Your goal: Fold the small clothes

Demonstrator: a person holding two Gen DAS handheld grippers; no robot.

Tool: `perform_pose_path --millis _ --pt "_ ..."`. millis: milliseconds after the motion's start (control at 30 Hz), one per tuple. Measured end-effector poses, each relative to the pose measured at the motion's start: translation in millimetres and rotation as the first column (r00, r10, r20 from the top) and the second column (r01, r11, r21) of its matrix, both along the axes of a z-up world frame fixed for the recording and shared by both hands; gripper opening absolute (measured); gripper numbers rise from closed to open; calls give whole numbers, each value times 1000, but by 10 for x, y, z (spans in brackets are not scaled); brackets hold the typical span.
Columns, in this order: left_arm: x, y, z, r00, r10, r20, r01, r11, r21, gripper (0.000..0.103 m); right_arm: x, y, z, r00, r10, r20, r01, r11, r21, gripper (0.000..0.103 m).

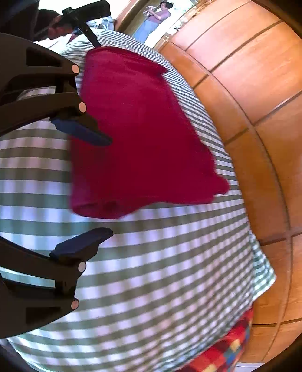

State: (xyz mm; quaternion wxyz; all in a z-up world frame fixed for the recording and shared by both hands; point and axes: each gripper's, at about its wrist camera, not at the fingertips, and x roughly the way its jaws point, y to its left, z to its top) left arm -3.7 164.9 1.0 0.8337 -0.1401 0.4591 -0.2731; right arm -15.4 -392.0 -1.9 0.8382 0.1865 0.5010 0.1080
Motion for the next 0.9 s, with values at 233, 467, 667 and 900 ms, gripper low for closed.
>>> perform_pose_path --millis 233,467,667,900 --pt "-7 -109 -281 999 -33 -6 33 997 63 11 -24 150 -155 998 20 -53 -22 999 -32 27" --pt "-237 199 63 996 -55 71 54 998 26 7 -208 111 311 998 50 36 -48 997 -56 17" --pt "-484 228 -330 996 -68 -59 73 995 75 7 -470 110 -68 994 64 -94 -73 993 -92 16" --pt "-645 312 -265 997 -45 -58 46 999 11 7 -575 87 -43 994 54 -90 -60 995 -74 20"
